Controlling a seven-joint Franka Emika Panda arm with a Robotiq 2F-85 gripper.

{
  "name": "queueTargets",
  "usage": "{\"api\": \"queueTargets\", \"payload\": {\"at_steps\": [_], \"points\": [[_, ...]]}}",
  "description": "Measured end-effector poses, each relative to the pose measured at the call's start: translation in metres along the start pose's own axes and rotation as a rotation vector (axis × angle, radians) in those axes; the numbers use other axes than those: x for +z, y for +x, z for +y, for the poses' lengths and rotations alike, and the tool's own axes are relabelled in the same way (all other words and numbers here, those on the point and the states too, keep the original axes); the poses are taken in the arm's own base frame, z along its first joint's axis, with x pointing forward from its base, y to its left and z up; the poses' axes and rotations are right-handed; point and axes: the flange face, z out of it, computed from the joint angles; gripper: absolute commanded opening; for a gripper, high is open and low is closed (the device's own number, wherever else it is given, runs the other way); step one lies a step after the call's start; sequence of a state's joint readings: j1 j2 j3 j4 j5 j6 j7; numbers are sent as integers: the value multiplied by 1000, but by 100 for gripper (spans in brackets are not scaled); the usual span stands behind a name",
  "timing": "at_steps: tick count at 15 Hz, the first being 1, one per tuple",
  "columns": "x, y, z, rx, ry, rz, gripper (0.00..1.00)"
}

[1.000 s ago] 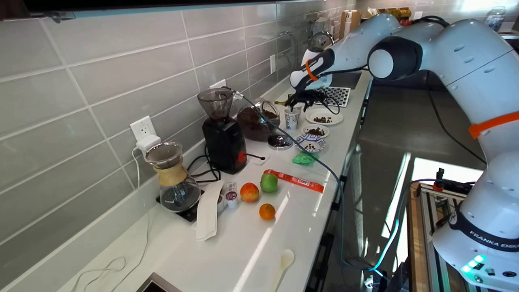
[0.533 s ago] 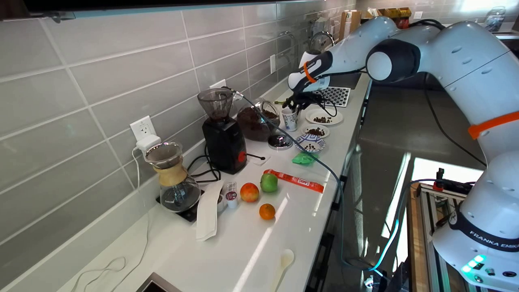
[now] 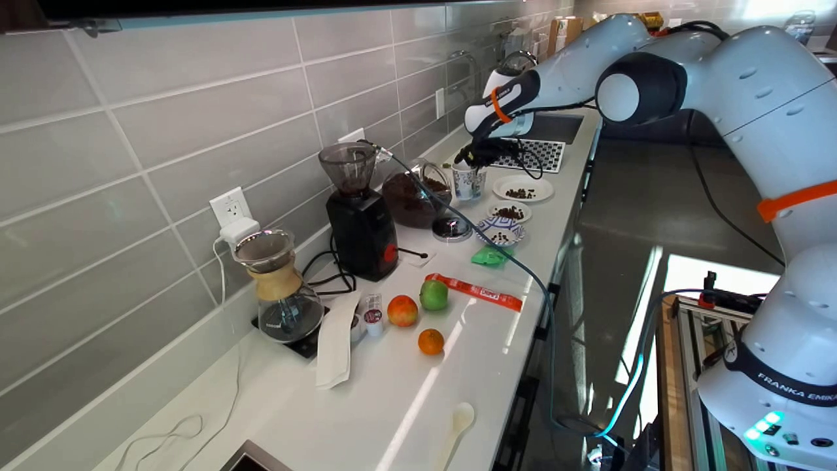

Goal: Pour the contents from the left cup into the right cup

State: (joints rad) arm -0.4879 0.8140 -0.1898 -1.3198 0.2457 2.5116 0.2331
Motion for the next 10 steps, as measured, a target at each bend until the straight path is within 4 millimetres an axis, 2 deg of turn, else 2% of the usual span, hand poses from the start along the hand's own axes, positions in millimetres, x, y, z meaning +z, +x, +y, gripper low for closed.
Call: {"api": "queueTargets", "payload": {"at_steps": [5,10], "points": [[-44,7,-1,-18,17,6,1],[-99,6,3,-80,28,-50,1]]}}
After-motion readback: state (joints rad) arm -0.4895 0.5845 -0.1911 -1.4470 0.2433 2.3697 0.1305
